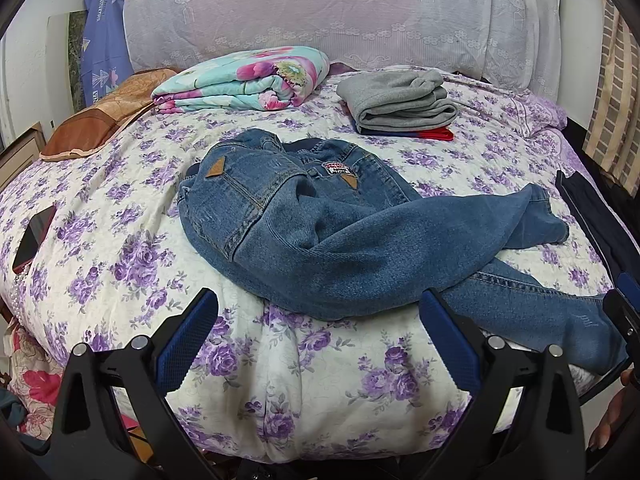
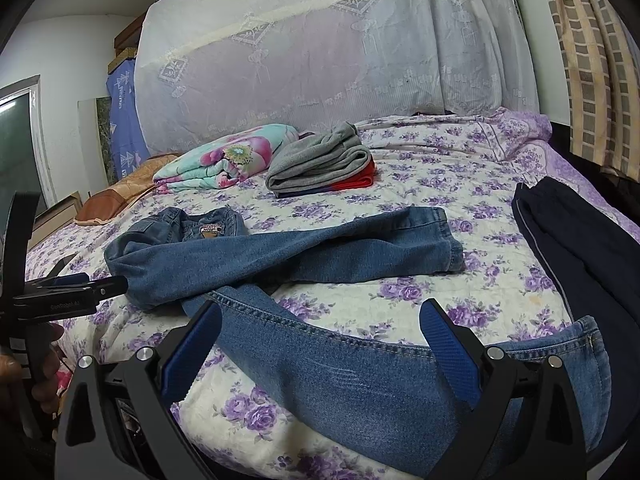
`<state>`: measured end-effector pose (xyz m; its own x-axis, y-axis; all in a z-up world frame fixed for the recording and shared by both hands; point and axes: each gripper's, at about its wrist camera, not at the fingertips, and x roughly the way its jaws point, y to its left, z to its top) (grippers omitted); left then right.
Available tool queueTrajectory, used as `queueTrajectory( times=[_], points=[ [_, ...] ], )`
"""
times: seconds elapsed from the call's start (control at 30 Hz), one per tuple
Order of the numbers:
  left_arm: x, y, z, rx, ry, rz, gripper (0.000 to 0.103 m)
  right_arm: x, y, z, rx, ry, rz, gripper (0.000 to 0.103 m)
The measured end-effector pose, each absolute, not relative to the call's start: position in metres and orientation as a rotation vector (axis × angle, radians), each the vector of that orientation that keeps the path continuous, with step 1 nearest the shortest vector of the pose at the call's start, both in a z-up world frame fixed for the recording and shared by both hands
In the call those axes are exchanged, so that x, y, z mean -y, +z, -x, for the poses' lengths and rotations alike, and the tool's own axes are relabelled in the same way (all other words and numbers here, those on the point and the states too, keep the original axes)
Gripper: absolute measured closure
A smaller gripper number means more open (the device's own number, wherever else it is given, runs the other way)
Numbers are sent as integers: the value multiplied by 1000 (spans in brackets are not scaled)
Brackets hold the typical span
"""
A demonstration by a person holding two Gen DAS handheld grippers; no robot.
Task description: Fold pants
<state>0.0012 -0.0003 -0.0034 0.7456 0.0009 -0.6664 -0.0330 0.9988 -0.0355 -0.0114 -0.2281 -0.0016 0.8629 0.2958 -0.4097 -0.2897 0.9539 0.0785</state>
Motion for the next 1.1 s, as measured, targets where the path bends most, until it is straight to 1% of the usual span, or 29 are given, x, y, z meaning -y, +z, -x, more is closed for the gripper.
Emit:
queueTrajectory(
  times=[0.33, 0.47, 0.53, 0.63, 0.73, 0.9, 1.03, 1.1],
  points=[
    [-4, -4, -1, -733, 17, 49, 5, 226, -4, 10, -451, 308, -12, 3],
    [-18, -3, -3, -730, 34, 45, 5, 231, -5, 3, -478, 318, -29, 3],
    [-30, 1, -4, -722, 58, 55, 5, 241, -4, -7, -508, 341, -79, 3],
    [-68, 6, -13, -727, 121, 118, 5, 267, 4, -33, -567, 372, -233, 3],
    [-86, 8, -15, -723, 168, 151, 5, 284, 14, -47, -566, 329, -306, 3],
    [-68, 8, -15, -713, 148, 93, 5, 271, 21, -40, -501, 269, -206, 3],
    [-55, 7, -14, -689, 175, 34, 5, 258, 12, -37, -520, 251, -127, 3],
    [-55, 8, -14, -692, 168, 46, 5, 259, 9, -36, -529, 244, -118, 3]
  ],
)
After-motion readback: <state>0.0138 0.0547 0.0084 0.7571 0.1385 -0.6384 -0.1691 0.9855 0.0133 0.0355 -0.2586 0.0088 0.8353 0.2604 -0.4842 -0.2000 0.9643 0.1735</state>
